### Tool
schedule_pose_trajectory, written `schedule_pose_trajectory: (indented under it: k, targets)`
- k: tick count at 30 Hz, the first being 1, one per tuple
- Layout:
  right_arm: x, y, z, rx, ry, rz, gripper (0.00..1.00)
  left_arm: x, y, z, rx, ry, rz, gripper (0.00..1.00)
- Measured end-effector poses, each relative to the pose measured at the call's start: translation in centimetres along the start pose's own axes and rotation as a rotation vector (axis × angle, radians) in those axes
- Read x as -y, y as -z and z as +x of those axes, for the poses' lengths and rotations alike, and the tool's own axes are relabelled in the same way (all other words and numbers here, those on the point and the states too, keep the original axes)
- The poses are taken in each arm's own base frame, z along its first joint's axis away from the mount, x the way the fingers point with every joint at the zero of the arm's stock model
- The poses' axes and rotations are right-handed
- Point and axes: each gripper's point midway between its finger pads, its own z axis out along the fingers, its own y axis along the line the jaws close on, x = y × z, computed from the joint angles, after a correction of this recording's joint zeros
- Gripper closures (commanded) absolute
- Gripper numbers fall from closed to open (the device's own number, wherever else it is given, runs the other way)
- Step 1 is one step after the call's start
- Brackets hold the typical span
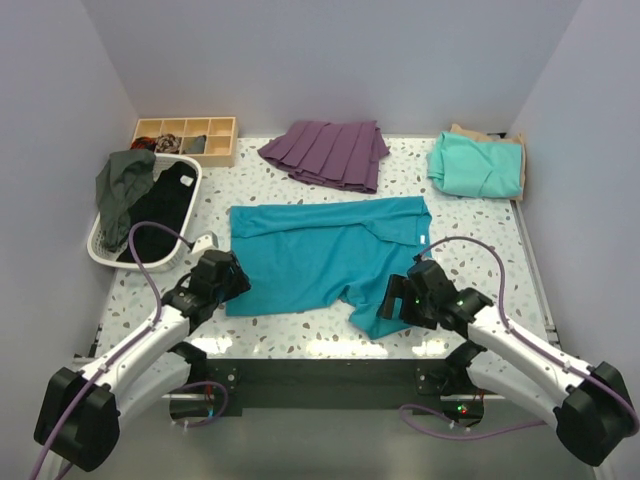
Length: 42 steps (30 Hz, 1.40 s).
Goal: Fold and stack the t-shirts
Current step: Grap the side of the flattened tshirt closest away from the robot with both arms
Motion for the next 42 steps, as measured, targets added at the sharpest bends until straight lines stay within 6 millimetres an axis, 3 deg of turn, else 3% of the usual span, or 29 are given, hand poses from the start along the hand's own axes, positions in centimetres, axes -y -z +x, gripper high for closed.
schedule_pose_trajectory:
  k: [7, 15, 22, 23, 26, 28, 34, 37, 40, 42]
  targets:
    - [1.6, 0.8, 0.1, 0.047, -0.079, 0.066, 0.16, -1.3, 0.0, 1.3, -0.036, 0.011, -0.059, 0.38]
    - [3.5, 0.4, 0.8, 0.054, -0.124, 0.148, 0.22, -2.3, -0.2, 2.3, -0.068, 0.015, -0.117, 0.38]
    - [3.5, -0.5, 0.6, 0.052, -0.126, 0.163, 0.63, -2.6, -0.6, 2.6, -0.075, 0.025, -0.141, 0.39]
    - [3.5, -0.6, 0.5, 0.052, -0.125, 0.164, 0.74, -2.6, -0.6, 2.6, -0.075, 0.025, -0.141, 0.39]
    - [3.4, -0.8, 0.4, 0.052, -0.121, 0.164, 0.95, -2.6, -0.5, 2.6, -0.071, 0.027, -0.139, 0.39]
    - [3.5, -0.8, 0.5, 0.050, -0.118, 0.169, 1.00, -2.6, -0.5, 2.6, -0.071, 0.029, -0.139, 0.39]
    - [4.0, 1.1, -0.2, 0.095, -0.118, 0.188, 1.00, -2.6, -0.6, 2.6, -0.068, 0.042, -0.143, 0.41]
    - [3.7, 2.6, -1.2, 0.140, -0.125, 0.183, 1.00, -2.7, -0.6, 2.6, -0.067, 0.040, -0.148, 0.48]
    - [3.9, 3.9, -2.0, 0.168, -0.126, 0.207, 1.00, -2.8, -0.8, 2.5, -0.063, 0.040, -0.158, 0.69]
    - [4.3, 4.6, -2.2, 0.166, -0.118, 0.249, 1.00, -2.9, -1.0, 2.6, -0.064, 0.035, -0.167, 0.93]
